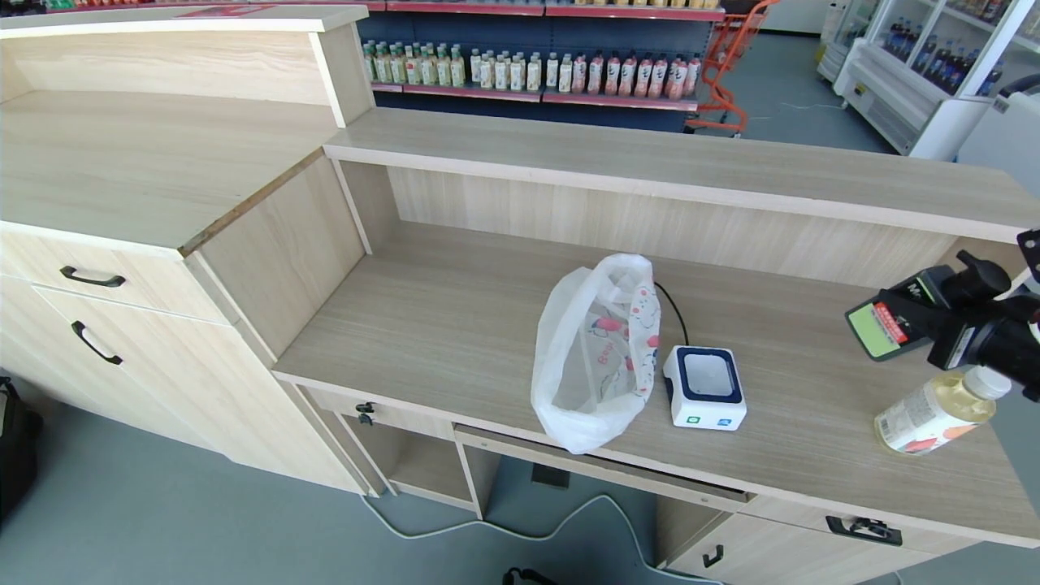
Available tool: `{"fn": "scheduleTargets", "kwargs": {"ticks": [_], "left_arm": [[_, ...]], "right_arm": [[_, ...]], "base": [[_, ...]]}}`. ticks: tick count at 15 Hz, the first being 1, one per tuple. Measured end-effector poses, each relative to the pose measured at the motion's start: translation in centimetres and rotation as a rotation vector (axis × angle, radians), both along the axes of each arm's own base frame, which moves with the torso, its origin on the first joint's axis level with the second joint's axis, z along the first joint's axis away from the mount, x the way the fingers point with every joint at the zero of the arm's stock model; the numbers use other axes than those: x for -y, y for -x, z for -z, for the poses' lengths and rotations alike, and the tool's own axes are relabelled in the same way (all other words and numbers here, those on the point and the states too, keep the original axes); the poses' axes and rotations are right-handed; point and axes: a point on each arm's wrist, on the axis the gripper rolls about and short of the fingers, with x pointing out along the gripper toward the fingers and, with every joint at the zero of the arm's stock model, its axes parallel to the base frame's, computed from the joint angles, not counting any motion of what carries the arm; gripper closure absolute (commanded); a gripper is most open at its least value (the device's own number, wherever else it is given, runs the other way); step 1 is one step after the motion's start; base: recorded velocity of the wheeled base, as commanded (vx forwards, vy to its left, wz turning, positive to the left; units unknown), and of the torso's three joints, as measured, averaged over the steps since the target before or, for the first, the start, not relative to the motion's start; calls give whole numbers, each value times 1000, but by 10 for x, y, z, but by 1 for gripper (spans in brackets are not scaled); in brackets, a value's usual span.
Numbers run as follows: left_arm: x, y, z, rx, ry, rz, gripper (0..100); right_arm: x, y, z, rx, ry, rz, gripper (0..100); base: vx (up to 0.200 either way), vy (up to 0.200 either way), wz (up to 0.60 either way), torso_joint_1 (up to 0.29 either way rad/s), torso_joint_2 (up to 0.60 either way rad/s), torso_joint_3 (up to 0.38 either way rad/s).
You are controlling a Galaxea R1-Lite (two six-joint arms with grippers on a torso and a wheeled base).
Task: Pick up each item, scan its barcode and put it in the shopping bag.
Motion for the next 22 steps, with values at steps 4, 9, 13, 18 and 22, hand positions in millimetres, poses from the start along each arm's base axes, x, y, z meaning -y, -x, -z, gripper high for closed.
{"fn": "scheduleTargets", "kwargs": {"ticks": [4,9,13,18,22], "left_arm": [[0,0,0,0,0,0,0],[0,0,0,0,0,1,0],[0,0,0,0,-2,2,0],[0,0,0,2,-7,3,0],[0,0,0,1,-7,-2,0]], "right_arm": [[-6,-1,12,-44,-31,-7,100],[-33,-8,17,-102,-204,30,100],[-38,-11,16,-98,-202,13,100],[-39,-18,8,-69,-205,2,100],[-58,-25,3,-59,-200,-75,100]], "base": [[0,0,0,0,0,0],[0,0,0,0,0,0],[0,0,0,0,0,0],[0,200,0,5,0,3],[0,200,0,1,2,1]]}}
